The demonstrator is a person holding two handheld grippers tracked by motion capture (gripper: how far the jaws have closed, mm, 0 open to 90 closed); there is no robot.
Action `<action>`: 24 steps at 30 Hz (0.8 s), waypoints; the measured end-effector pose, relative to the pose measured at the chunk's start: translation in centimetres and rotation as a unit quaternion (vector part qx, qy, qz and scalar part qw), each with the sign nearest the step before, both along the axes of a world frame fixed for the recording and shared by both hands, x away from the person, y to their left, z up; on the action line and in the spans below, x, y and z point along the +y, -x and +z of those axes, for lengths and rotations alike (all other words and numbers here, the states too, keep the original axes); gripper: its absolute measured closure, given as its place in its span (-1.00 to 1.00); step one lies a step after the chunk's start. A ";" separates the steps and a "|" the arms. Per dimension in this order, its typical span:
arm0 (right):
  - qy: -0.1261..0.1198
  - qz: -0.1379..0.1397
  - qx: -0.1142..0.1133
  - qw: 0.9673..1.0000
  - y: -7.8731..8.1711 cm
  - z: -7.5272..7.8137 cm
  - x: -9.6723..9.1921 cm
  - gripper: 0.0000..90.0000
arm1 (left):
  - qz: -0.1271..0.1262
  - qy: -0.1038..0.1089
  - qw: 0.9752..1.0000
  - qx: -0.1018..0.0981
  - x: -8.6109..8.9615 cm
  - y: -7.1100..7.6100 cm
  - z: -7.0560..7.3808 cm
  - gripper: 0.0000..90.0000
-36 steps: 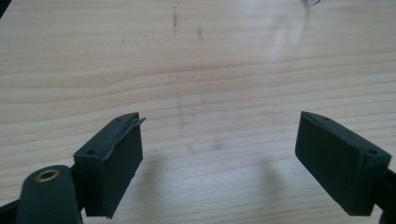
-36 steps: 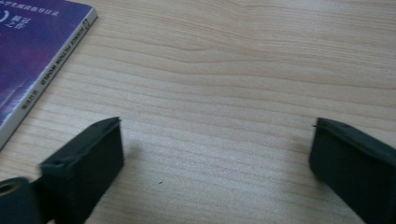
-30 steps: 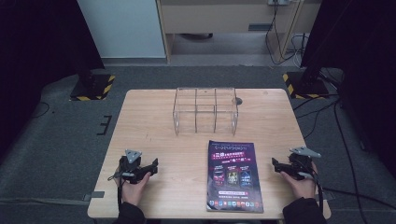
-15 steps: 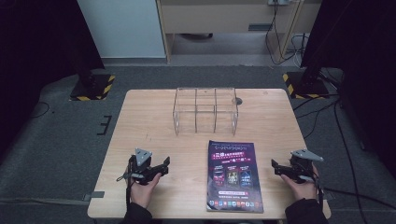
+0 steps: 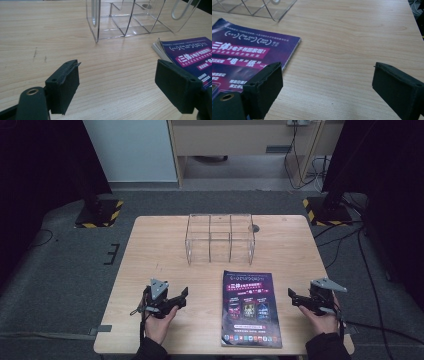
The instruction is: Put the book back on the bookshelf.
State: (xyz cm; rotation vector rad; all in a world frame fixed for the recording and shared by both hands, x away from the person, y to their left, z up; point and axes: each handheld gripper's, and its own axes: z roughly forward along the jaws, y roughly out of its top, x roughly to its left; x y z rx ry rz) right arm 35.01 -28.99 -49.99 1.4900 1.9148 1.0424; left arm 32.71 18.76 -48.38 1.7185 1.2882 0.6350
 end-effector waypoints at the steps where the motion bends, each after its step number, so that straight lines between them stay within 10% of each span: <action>1: -0.001 0.001 -0.002 1.000 0.0 0.1 0.0 -0.78 | -0.002 0.002 1.000 0.003 -0.1 0.0 0.0 -0.57; 24: -0.017 0.029 -0.016 0.999 0.3 1.1 1.8 -0.78 | -0.057 0.019 0.998 0.013 -5.9 -1.2 0.3 -0.52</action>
